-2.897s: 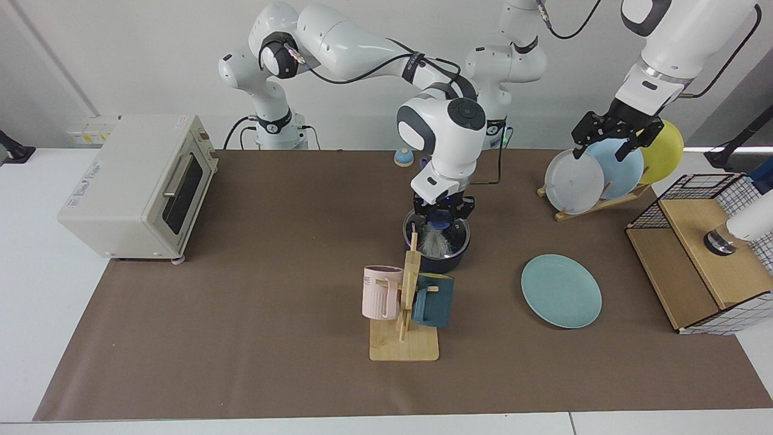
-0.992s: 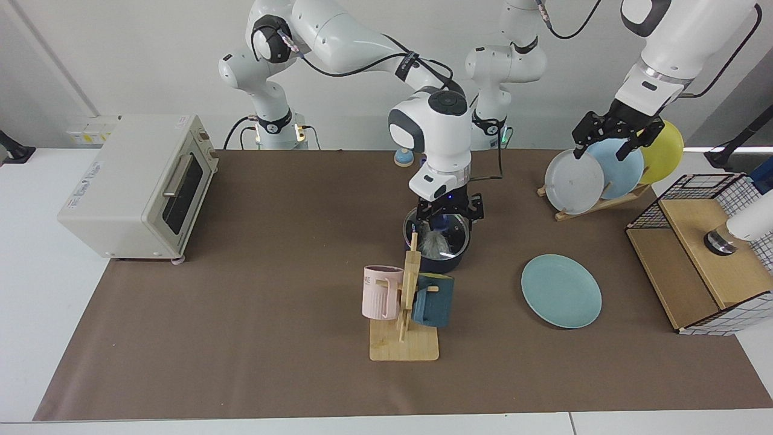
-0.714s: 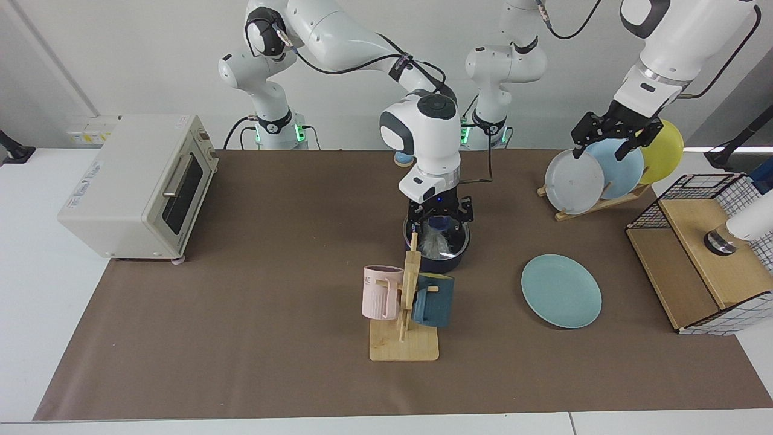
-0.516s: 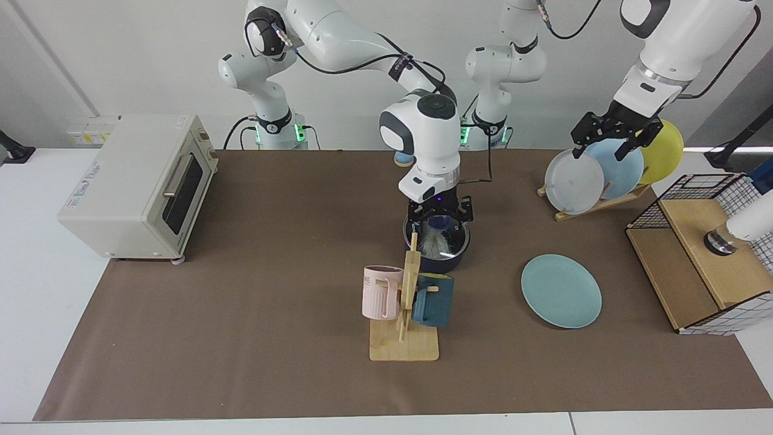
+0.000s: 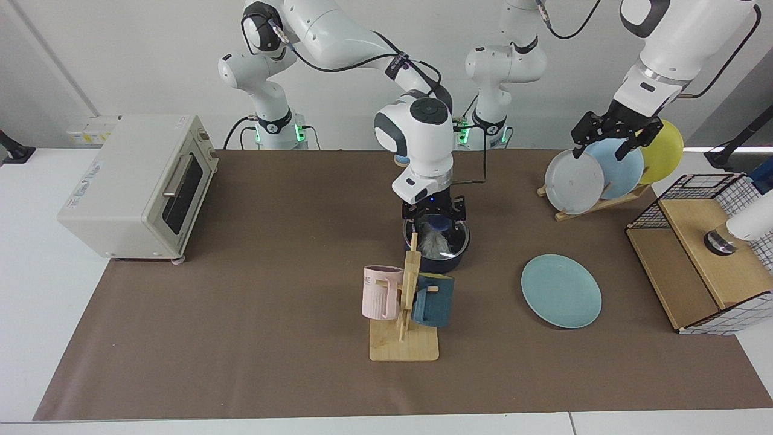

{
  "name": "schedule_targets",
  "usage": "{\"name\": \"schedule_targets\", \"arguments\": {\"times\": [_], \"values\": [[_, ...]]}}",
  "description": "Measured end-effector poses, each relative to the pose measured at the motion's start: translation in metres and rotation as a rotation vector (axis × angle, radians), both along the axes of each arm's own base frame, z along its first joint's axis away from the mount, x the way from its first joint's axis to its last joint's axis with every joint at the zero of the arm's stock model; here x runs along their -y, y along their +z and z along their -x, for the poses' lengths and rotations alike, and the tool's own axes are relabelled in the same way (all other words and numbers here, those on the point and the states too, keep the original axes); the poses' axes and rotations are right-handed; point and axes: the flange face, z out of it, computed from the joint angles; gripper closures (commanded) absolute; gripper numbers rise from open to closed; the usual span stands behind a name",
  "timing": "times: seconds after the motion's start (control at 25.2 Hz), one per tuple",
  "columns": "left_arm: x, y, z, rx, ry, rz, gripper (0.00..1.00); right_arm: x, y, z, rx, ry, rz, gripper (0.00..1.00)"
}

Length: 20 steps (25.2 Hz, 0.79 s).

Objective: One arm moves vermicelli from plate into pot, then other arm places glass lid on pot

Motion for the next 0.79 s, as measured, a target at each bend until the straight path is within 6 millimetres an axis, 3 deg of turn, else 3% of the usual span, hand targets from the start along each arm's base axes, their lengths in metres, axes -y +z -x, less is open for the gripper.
{"name": "schedule_targets", "arguments": {"times": [0.79], "values": [[0.001, 0.000, 0.000, 0.000, -0.002, 0.000, 0.00, 0.000, -0.010, 0.003, -0.012, 0.000, -0.005, 0.01]]}}
